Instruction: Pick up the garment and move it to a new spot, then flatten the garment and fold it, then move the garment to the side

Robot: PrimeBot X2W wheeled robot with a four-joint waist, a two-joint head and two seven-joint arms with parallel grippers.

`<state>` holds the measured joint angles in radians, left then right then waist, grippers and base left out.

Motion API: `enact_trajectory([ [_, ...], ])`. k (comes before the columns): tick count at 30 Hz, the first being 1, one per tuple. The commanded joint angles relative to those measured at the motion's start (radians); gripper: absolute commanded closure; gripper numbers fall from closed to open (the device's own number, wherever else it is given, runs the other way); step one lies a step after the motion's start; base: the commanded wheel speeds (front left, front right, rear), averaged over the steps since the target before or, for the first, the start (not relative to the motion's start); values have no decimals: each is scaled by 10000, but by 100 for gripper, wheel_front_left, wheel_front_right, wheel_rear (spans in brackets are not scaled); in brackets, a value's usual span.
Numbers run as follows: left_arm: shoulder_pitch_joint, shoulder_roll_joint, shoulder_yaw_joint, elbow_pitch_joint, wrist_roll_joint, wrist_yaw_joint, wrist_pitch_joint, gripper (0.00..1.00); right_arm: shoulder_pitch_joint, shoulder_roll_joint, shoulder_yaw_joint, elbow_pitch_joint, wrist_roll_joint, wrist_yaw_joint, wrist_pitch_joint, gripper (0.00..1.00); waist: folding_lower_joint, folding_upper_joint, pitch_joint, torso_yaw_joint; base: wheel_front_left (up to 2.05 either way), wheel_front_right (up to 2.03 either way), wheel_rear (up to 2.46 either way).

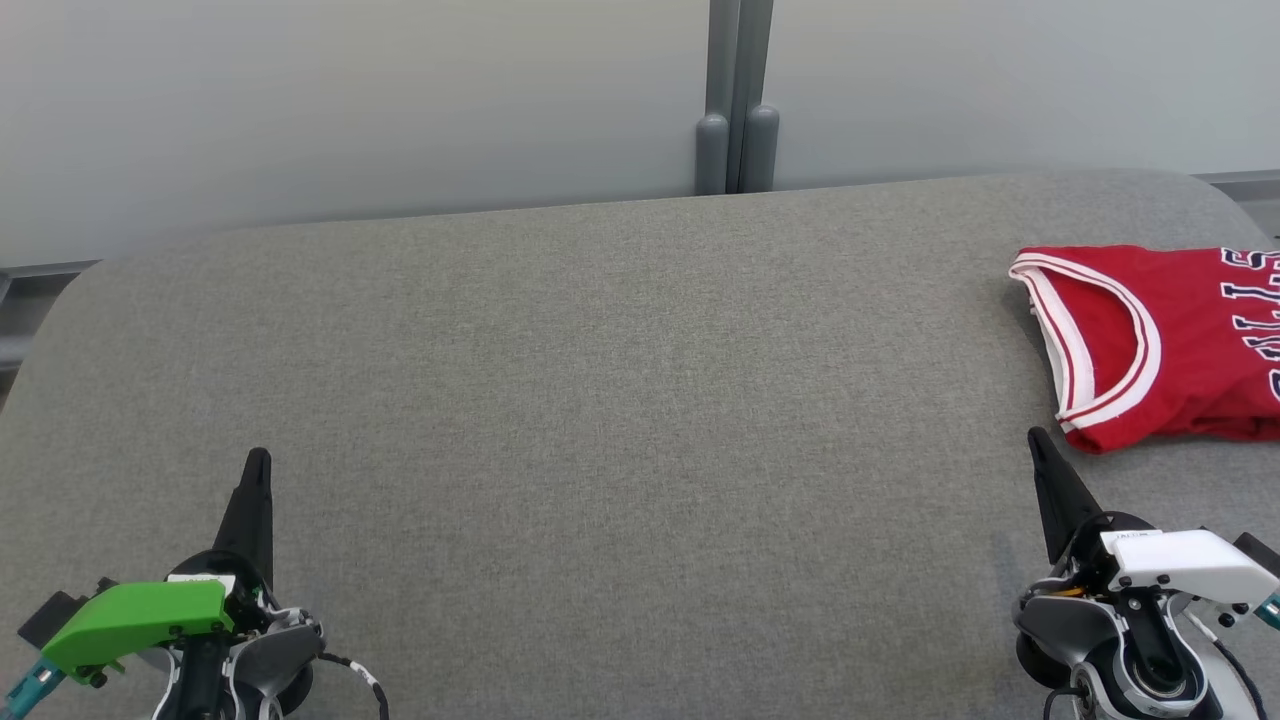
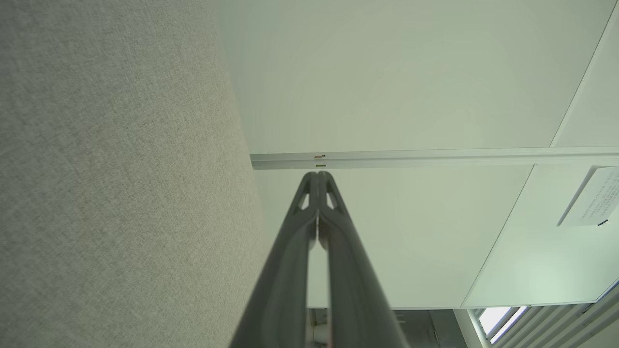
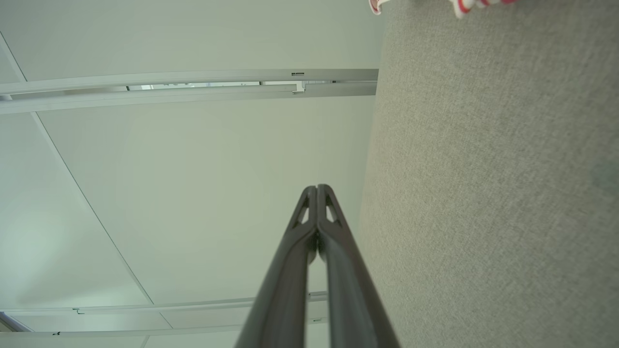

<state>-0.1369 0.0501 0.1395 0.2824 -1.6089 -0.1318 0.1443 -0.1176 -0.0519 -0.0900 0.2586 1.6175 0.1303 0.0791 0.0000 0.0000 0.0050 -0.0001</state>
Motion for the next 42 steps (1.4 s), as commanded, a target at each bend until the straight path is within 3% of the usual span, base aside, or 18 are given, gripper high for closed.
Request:
enact_trajectory([
  [1, -153, -9, 45, 4, 59, -30, 36, 100, -109, -14, -33, 23, -39, 7, 60, 100, 0, 0, 0, 0, 0, 0, 0],
  [42, -154, -13, 51, 3, 70, -30, 37, 100, -109, -1, -52, 25, -55, 7, 63, 100, 0, 0, 0, 0, 0, 0, 0],
])
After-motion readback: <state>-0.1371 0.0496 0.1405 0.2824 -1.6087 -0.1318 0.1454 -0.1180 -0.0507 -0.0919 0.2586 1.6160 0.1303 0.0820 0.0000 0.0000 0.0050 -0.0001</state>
